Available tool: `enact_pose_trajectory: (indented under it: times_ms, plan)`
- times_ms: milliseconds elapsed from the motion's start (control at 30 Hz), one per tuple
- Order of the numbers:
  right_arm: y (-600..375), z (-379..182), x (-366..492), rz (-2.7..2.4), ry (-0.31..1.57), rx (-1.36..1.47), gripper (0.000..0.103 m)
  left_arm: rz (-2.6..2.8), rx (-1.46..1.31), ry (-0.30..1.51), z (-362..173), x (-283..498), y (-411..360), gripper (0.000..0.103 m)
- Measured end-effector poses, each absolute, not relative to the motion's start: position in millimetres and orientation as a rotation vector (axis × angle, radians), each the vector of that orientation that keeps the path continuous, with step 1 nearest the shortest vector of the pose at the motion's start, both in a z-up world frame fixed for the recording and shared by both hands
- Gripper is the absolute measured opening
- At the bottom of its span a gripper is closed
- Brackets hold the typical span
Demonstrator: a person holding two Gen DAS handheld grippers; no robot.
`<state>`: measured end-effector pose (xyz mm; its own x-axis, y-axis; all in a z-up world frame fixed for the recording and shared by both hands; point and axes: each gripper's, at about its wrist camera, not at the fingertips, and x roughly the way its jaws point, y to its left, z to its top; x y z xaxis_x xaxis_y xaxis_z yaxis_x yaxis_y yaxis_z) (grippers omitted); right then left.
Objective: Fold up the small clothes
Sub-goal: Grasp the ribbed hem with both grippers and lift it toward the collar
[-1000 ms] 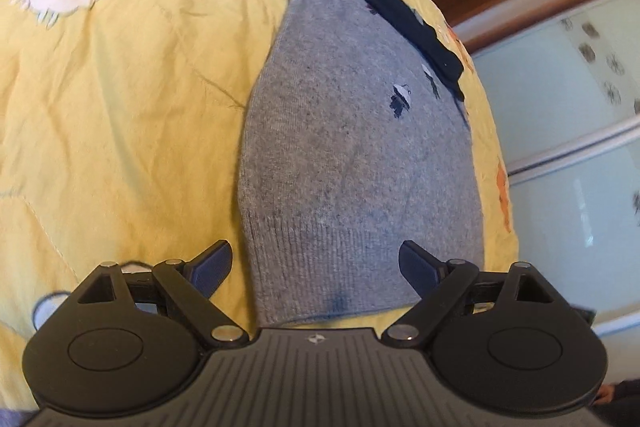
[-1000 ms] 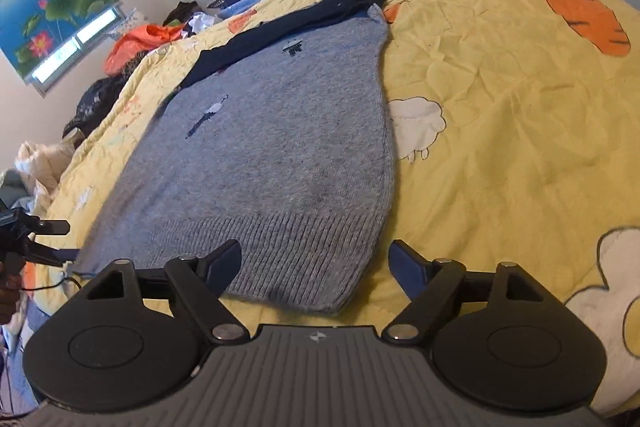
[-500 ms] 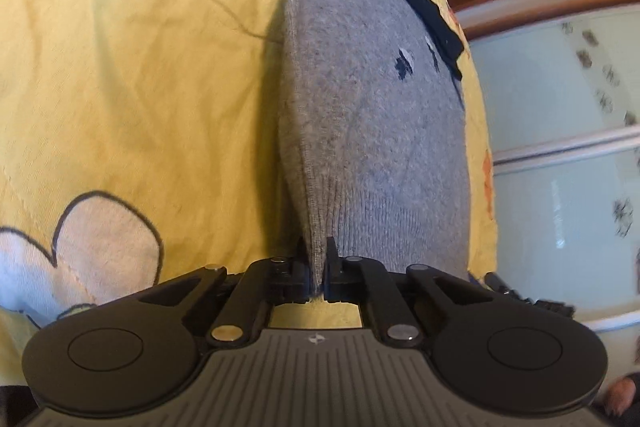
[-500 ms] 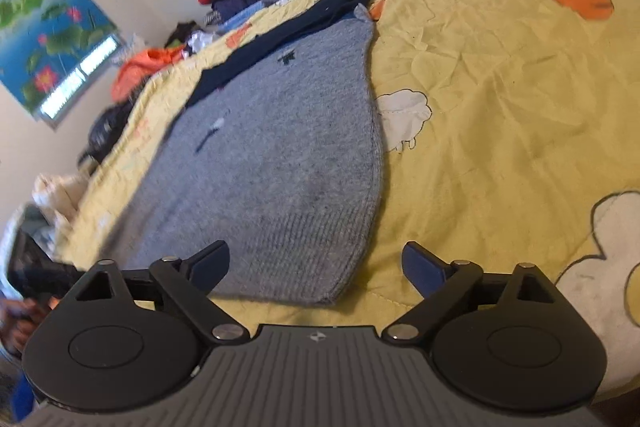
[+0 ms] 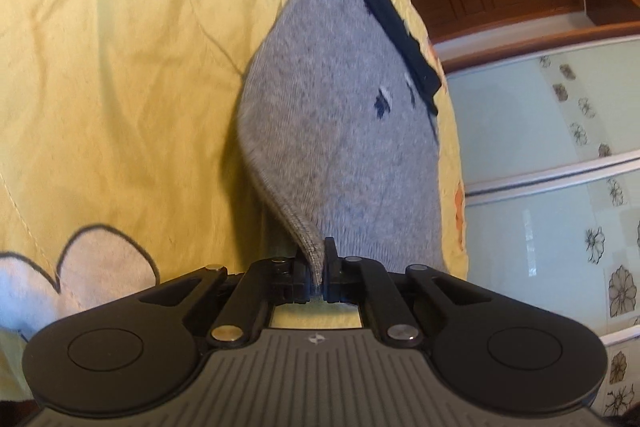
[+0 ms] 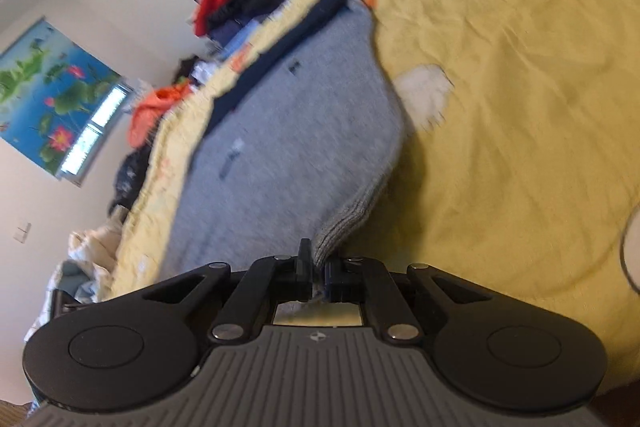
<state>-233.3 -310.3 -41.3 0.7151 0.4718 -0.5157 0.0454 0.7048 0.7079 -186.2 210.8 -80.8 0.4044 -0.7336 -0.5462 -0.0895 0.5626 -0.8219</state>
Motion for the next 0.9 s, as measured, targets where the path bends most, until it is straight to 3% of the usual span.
enact_pose_trajectory:
  times_ms: [267, 533, 900]
  plan:
    - [-312, -51, -216, 0.242, 0.78, 0.788, 0.012, -0.494, -0.898, 1.05, -75, -182, 206, 0.004]
    - [-314, -16, -203, 0.247, 0.648, 0.833, 0.011, -0.545, -0.87, 0.927, -36, -161, 204, 0.004]
    - [-343, 47, -68, 0.287, 0.512, 0.777, 0.011, -0.564, -0.88, 0.751, 17, -26, 205, 0.004]
